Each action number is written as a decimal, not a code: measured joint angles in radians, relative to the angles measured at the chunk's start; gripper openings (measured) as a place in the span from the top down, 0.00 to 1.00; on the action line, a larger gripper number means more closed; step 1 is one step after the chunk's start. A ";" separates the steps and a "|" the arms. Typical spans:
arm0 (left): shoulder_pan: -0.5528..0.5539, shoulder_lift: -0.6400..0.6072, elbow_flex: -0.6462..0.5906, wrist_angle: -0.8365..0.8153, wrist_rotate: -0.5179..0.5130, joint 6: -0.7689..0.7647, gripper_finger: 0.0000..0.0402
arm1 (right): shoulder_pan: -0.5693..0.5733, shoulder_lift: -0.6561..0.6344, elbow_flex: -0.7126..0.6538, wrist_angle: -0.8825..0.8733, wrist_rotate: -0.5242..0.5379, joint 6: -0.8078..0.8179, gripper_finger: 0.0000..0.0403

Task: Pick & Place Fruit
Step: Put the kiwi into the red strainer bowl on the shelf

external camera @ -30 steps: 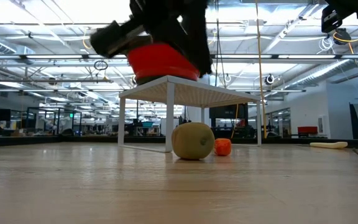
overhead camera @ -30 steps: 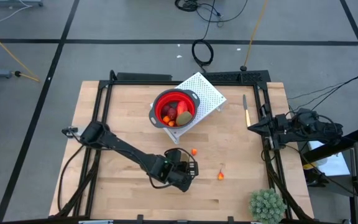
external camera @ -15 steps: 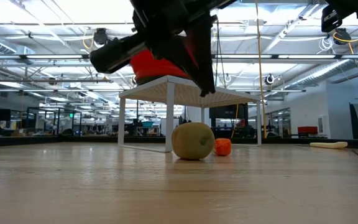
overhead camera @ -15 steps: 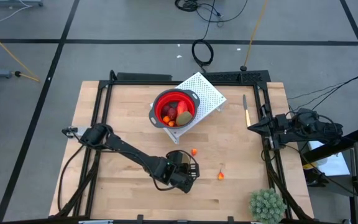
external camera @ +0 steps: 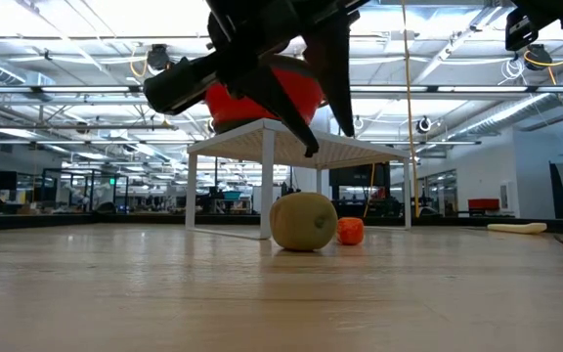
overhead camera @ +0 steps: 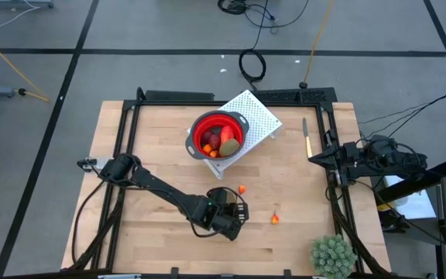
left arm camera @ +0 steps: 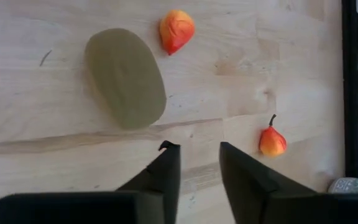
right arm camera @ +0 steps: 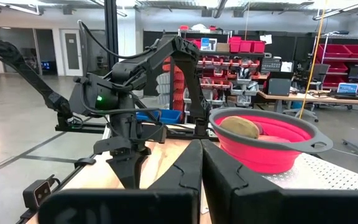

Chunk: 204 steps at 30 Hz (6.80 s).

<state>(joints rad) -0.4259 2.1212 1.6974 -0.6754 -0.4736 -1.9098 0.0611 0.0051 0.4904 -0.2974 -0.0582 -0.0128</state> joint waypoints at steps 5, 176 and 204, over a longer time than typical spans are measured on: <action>0.000 0.000 0.000 0.000 -0.004 -0.041 0.55 | 0.000 0.000 0.000 0.000 0.000 0.000 1.00; -0.073 -0.251 0.000 1.578 0.608 1.818 0.50 | -0.001 0.000 -0.370 0.234 0.188 0.001 1.00; -0.078 -0.251 0.000 2.014 0.113 1.955 0.50 | -0.001 0.000 -0.372 0.239 0.189 -0.007 1.00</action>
<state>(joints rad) -0.5041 1.8706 1.6978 1.3387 -0.3608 0.0455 0.0605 0.0048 0.1184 -0.0583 0.1307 -0.0200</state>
